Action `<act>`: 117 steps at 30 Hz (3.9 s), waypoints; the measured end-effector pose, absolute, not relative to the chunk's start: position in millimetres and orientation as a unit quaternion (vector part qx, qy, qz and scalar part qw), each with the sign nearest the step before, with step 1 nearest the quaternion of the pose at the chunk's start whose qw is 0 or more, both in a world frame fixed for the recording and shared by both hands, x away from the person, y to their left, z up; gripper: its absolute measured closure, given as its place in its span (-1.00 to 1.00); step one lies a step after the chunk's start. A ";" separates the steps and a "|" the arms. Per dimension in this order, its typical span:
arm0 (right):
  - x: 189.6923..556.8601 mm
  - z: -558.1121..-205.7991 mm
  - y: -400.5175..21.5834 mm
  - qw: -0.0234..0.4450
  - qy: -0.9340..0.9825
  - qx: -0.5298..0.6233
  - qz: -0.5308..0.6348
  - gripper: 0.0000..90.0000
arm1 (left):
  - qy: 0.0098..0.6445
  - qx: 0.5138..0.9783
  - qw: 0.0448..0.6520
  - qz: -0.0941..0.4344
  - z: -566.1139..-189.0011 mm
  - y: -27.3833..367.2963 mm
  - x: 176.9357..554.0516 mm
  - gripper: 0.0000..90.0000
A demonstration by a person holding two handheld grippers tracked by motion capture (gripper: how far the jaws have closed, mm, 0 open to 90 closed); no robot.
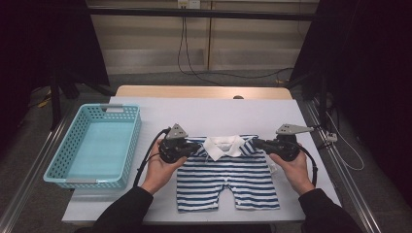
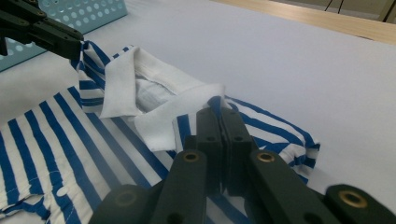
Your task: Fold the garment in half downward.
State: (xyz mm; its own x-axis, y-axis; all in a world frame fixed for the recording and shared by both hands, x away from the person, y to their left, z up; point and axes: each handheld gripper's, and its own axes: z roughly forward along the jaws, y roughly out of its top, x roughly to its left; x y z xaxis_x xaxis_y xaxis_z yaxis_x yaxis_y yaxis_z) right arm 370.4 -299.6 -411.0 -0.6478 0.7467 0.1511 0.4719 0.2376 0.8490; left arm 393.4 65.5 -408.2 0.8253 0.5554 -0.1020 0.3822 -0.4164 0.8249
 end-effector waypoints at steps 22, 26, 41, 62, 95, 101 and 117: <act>338.2 -412.2 -301.7 0.126 0.779 0.382 0.480 0.97 | 0.260 0.843 0.465 0.075 -405.8 70.7 364.6 0.92; 333.3 -412.6 -303.0 0.124 0.780 0.381 0.481 0.97 | 0.259 0.847 0.460 0.070 -408.5 69.9 361.6 0.92; 314.3 -413.1 -301.3 0.116 0.788 0.373 0.477 0.97 | 0.257 0.848 0.459 0.054 -407.3 77.4 348.3 0.92; 294.1 -421.6 -307.1 0.093 0.803 0.376 0.453 0.97 | 0.248 0.868 0.429 0.029 -420.7 78.9 331.2 0.92; 269.2 -427.9 -302.3 0.086 0.841 0.346 0.407 0.96 | 0.223 0.896 0.383 0.007 -436.6 76.8 313.9 0.92; 267.8 -429.2 -302.8 0.084 0.845 0.347 0.399 0.95 | 0.222 0.898 0.379 0.003 -438.5 79.6 311.2 0.91; 264.7 -424.7 -302.7 0.088 0.838 0.349 0.409 0.29 | 0.246 0.883 0.401 0.013 -431.9 81.0 316.0 0.37</act>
